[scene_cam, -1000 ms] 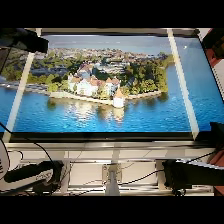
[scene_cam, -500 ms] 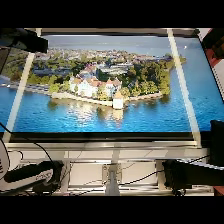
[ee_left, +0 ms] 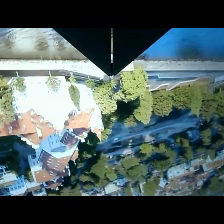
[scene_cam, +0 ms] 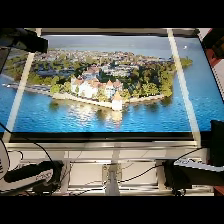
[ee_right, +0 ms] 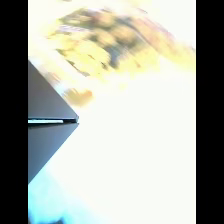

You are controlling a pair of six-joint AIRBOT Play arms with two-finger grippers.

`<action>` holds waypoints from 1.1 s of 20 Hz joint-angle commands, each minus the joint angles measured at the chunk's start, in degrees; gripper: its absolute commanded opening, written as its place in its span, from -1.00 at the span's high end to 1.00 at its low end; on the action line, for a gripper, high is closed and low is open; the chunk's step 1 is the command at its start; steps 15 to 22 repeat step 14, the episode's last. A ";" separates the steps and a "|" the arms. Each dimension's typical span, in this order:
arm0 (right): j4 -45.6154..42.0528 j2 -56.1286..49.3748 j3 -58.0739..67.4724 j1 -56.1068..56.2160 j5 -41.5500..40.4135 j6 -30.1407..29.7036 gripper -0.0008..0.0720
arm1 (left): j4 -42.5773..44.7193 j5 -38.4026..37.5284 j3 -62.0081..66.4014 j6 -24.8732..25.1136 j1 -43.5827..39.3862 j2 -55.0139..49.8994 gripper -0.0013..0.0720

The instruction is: Fold the clothes and pants, and hang the long-sleeved shirts on hangers.

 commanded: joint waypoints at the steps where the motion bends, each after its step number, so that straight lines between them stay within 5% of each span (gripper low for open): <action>1: -8.02 0.15 5.09 17.05 3.10 -7.43 0.89 | 0.02 0.00 -0.02 0.02 0.07 0.04 0.87; 5: -28.61 2.56 6.58 25.62 3.26 -2.23 0.89 | 0.02 0.00 -0.02 0.02 0.07 0.04 0.87; 22: -28.52 3.13 6.58 25.51 3.96 -1.90 0.89 | 0.02 0.00 0.00 0.02 0.07 0.04 0.87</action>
